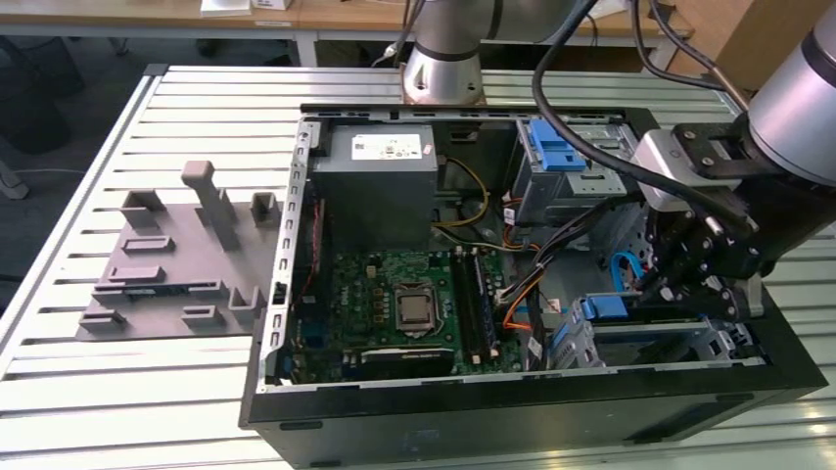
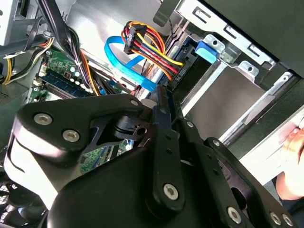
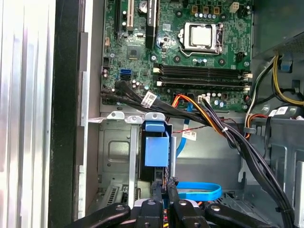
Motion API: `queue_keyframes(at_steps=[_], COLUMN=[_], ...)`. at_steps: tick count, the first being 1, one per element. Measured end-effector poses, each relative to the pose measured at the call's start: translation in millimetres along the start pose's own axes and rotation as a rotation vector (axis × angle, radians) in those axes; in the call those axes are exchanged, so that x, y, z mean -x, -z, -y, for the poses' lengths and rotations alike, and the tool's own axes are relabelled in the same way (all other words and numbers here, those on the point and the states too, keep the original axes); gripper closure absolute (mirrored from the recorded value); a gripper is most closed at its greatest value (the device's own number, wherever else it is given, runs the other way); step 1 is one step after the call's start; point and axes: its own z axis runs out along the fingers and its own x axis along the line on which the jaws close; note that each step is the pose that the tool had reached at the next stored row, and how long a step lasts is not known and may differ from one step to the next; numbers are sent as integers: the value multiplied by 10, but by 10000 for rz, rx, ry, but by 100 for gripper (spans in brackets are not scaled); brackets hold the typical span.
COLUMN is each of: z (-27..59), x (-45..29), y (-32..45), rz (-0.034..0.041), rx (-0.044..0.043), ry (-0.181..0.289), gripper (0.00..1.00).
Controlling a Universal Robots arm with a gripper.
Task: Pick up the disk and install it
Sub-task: 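Insert the second disk wire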
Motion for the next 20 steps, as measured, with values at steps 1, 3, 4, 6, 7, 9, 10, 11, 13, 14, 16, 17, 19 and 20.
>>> queue_keyframes(at_steps=[1,3,4,6,7,9,10,11,13,14,16,17,19,20], z=[1,2,2,2,2,2,2,2,2,2,2,2,2,2], x=[-1,-3,-5,-9,-10,-13,-13,-14,-14,-14,-13,-13,-13,-13], y=[-2,-5,-7,-11,-12,-17,-18,-19,-20,-18,-14,-13,-10,-9], rz=[1,0,0,-4,-6,-7,-5,-3,2,4,12,17,36,45], rx=[0,0,0,0,0,0,0,0,0,0,0,1,5,7], ry=[-2,-2,-2,-3,-2,-3,-3,-3,-3,-3,-3,-3,-4,-4], gripper=[84,84,84,84,84,84,84,84,84,84,84,84,84,84])
